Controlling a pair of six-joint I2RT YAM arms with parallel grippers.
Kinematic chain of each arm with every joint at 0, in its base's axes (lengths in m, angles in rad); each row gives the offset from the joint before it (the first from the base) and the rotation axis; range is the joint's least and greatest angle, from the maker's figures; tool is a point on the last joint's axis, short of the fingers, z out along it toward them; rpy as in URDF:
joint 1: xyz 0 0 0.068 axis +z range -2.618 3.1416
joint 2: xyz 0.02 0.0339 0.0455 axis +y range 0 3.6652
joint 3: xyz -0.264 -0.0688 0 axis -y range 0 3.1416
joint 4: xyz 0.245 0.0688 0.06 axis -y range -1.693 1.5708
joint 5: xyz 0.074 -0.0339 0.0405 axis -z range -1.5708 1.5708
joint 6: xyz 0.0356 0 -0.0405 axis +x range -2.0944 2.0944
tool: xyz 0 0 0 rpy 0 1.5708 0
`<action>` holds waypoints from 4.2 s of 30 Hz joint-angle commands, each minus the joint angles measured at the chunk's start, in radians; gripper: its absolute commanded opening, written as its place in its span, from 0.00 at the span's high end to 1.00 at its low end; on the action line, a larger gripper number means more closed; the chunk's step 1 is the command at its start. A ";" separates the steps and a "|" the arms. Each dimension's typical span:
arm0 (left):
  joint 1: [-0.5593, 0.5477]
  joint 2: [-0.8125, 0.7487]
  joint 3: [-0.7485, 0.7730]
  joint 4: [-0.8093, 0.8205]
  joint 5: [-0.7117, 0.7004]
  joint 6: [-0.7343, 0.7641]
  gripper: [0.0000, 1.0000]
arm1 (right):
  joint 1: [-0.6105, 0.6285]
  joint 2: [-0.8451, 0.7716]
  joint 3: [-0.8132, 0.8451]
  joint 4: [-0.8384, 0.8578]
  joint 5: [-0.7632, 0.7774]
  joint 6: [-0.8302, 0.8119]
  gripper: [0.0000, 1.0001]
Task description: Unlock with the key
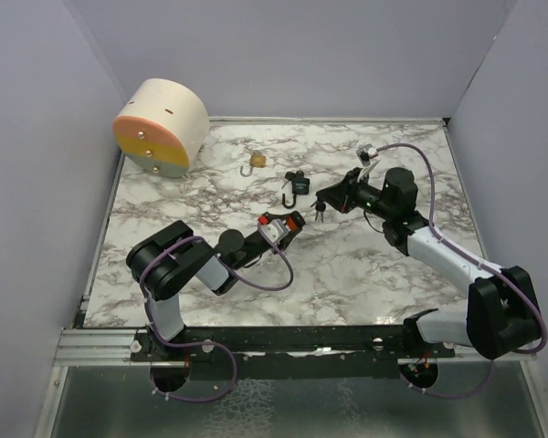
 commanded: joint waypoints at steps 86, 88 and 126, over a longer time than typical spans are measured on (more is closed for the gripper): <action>-0.040 -0.266 0.064 -0.210 -0.056 0.276 1.00 | 0.175 -0.080 -0.064 0.117 0.253 -0.029 0.99; -0.039 -0.268 0.064 -0.210 -0.054 0.276 1.00 | 0.175 -0.081 -0.067 0.118 0.251 -0.029 0.99; -0.051 -0.269 0.160 -0.219 -0.106 0.179 1.00 | 0.178 -0.059 -0.080 0.116 0.222 -0.001 0.99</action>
